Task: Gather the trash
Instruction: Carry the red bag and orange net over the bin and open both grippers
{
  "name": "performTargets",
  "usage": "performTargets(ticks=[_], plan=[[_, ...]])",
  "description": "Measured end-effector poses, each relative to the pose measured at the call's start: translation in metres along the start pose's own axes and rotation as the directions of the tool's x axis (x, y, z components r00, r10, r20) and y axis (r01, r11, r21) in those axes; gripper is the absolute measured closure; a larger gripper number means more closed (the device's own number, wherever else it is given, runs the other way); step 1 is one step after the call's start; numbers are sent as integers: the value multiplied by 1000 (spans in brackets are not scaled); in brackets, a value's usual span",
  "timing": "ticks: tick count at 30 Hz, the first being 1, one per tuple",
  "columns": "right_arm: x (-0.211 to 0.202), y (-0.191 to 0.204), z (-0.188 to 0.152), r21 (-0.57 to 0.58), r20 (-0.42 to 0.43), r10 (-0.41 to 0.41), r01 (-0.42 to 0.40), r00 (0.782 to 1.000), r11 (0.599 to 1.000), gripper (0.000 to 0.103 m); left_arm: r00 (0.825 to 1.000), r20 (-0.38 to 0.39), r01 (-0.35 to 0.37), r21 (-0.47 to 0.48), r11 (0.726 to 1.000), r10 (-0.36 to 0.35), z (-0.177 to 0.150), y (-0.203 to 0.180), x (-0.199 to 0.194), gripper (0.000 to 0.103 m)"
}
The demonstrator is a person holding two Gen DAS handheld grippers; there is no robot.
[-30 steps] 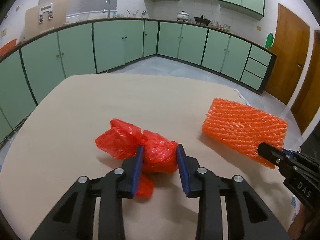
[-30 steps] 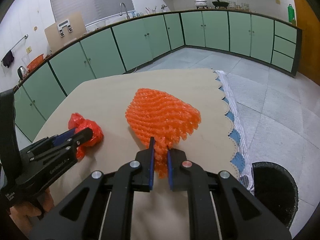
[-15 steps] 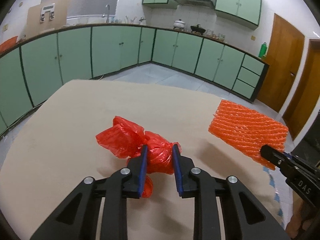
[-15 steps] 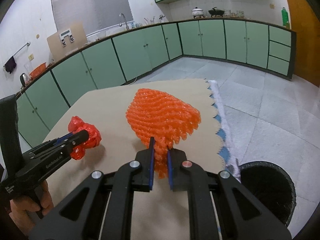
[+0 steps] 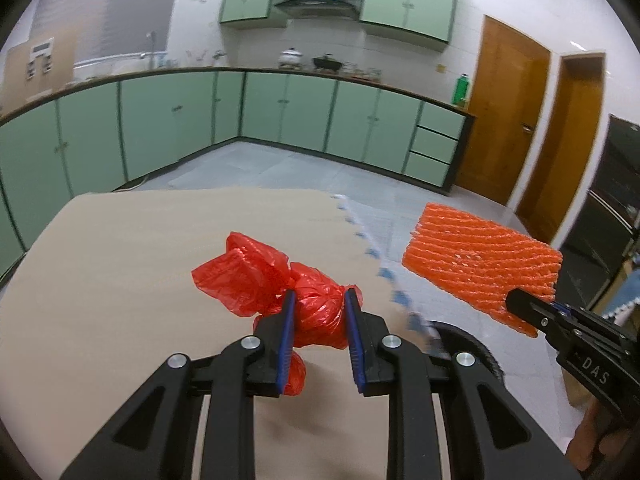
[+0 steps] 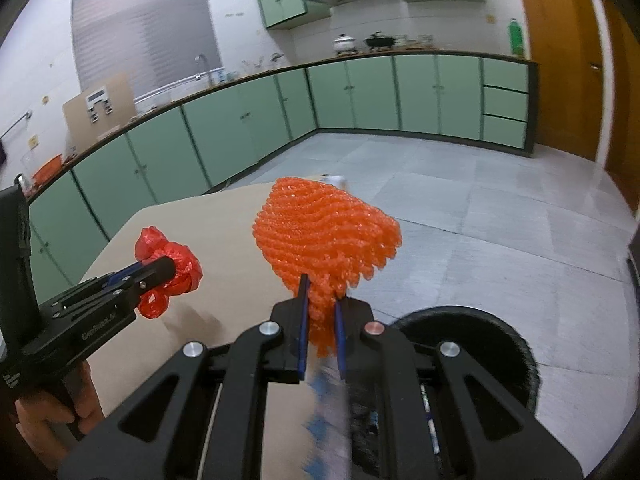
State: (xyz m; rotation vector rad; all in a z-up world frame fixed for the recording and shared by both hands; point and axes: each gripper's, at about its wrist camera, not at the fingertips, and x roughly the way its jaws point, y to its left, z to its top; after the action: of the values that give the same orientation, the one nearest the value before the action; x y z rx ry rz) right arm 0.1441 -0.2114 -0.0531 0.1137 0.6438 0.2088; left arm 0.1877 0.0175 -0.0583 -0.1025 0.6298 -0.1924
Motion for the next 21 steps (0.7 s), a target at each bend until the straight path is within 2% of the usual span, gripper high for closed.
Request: performTargets(ticks=[6,12,21], plan=[[-32,-43,-15,41,16,-82,81,997,996,93,998,-7,67,49,997,-67,-4,-49,5,79],[-51,-86,-36,90,-5,-154,154,988,984,93,990,-41,142,94,985,-138,-12,-100,14,79],[-45,-127,-62,143,-64,-208,215,976,966,93,971,-115,224,148,963,-208,-29,-158,39,79]])
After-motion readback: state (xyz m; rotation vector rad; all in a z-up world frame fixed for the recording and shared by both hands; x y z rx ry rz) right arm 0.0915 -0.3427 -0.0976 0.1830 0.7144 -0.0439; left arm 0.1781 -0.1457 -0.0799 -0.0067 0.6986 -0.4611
